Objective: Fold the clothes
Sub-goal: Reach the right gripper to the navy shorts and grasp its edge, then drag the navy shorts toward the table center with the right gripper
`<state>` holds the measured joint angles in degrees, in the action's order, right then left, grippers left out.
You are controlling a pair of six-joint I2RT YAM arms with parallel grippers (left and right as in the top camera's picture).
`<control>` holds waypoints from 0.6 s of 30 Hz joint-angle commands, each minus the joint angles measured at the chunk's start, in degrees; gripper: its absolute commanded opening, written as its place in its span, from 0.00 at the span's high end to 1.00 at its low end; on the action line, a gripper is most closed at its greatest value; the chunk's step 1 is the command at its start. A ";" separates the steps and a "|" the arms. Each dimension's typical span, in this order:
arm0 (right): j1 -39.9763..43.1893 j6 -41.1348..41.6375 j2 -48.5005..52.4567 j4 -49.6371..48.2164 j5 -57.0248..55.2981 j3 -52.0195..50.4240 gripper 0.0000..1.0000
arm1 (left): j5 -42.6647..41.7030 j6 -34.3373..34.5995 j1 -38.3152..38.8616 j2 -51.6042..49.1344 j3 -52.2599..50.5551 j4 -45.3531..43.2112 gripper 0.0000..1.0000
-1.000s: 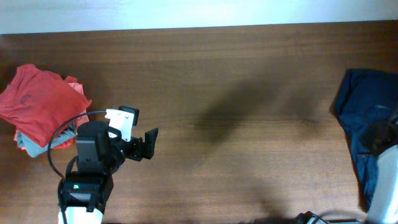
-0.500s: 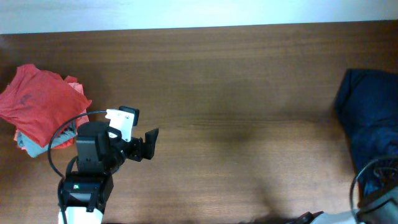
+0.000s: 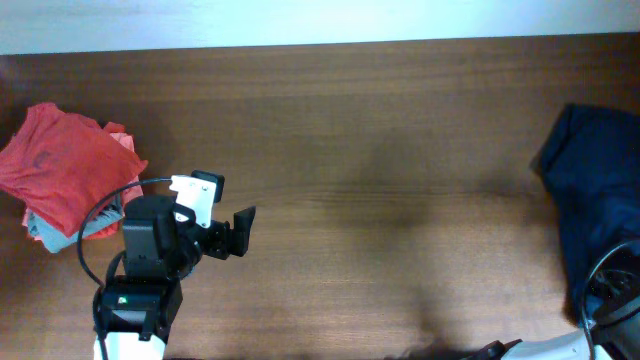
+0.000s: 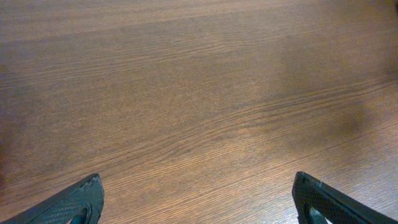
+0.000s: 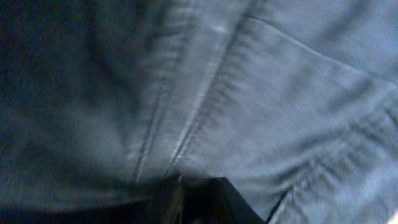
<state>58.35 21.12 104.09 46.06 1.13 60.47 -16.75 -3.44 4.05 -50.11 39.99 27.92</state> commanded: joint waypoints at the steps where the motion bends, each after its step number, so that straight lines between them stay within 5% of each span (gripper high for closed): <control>1: -7.41 -4.76 3.10 0.22 18.88 -3.96 0.77 | -1.09 0.37 -0.22 0.20 1.11 -0.46 0.04; 18: -55.98 -15.61 2.99 -5.29 31.43 -1.90 0.67 | -1.09 0.39 -0.20 0.17 1.11 -0.70 0.01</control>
<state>8.56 10.17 105.06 40.97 28.77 58.28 -16.78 -3.40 4.03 -50.11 39.99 27.62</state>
